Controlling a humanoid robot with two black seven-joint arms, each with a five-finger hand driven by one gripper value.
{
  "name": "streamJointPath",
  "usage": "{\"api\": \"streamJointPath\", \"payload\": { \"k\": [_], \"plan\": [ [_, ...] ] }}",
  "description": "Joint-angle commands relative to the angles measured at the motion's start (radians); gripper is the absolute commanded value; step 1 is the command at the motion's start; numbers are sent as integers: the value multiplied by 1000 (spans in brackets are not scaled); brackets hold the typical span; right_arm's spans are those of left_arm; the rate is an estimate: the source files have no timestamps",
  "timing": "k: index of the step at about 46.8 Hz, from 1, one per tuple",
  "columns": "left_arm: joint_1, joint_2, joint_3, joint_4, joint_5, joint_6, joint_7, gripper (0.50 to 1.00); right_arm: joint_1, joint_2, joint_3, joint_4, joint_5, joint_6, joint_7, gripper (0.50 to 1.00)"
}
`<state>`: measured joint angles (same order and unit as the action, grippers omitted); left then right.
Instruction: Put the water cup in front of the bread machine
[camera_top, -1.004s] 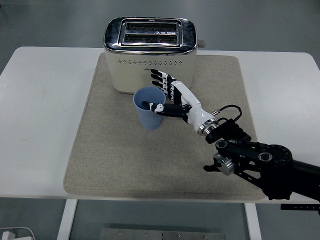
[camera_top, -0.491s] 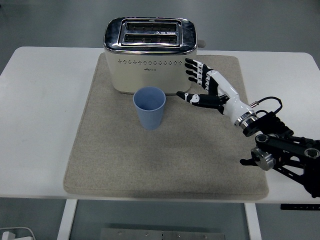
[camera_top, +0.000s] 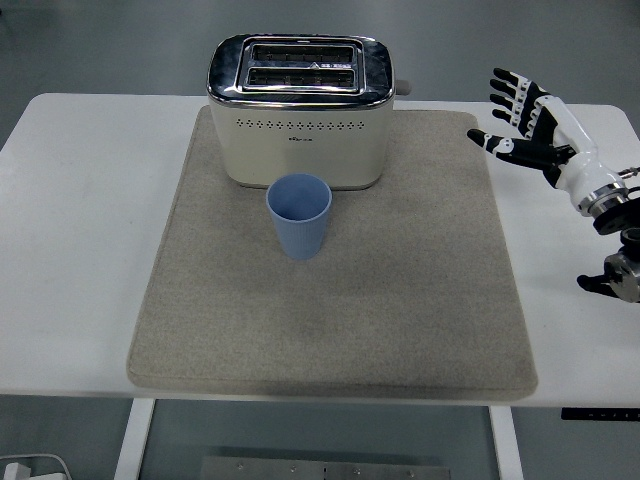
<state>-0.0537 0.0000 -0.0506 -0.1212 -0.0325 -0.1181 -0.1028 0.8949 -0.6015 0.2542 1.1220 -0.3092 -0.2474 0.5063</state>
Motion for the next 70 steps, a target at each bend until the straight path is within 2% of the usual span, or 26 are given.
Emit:
{"api": "streamJointPath", "payload": {
  "k": [1,7,18,25,42,47,70],
  "plan": [
    [0,0,0,0,0,0,0,1000,7,11,5,-96,54,13,-2,917],
    [0,0,0,0,0,0,0,1000,7,28,40,-200,97,51,-8,917],
    [0,0,0,0,-1,0,0,1000,19,120,85,-412,99,82,-95,917],
    [0,0,0,0,-1,0,0,1000,45,154,85,-471,130,80,-164,917],
    [0,0,0,-8,0,0,0,1000,128,181,79,-576,259,76,-331,917],
    [0,0,0,-3,0,0,0,1000,128,187,70,-596,263,76,-342,917],
    [0,0,0,0,0,0,0,1000,125,189,66,-591,251,83,-331,917]
  ]
}}
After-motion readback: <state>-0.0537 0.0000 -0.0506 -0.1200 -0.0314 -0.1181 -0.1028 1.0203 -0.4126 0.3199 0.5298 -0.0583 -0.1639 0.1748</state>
